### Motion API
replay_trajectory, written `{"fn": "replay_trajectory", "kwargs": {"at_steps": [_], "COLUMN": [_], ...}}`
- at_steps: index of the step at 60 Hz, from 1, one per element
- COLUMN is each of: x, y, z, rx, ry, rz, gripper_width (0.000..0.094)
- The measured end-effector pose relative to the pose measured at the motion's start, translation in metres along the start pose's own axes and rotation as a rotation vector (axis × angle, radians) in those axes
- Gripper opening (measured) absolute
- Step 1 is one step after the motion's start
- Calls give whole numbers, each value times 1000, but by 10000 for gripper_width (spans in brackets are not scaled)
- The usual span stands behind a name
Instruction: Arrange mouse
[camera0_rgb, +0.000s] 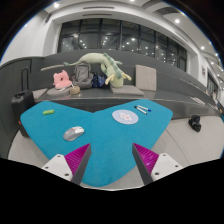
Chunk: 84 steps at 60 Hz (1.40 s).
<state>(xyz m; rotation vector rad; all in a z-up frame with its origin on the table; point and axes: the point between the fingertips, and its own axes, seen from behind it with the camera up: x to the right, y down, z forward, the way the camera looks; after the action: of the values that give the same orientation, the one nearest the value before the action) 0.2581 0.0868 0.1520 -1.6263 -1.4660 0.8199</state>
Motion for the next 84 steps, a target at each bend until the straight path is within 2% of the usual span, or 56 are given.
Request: {"fn": "replay_trajectory", "kwargs": {"at_steps": [14,24,36,57,84], "x": [-19,-83,-171,-225,-234], "y": [21,33,40,40,33], "z": [20,23,40,127,254], "rx": [-30,-44,-11,-6,-134], "ry": [6,-72,-169,-176,-143], "rz": [0,3,15,30,57], "gripper_width": [856,857,848,850,864]}}
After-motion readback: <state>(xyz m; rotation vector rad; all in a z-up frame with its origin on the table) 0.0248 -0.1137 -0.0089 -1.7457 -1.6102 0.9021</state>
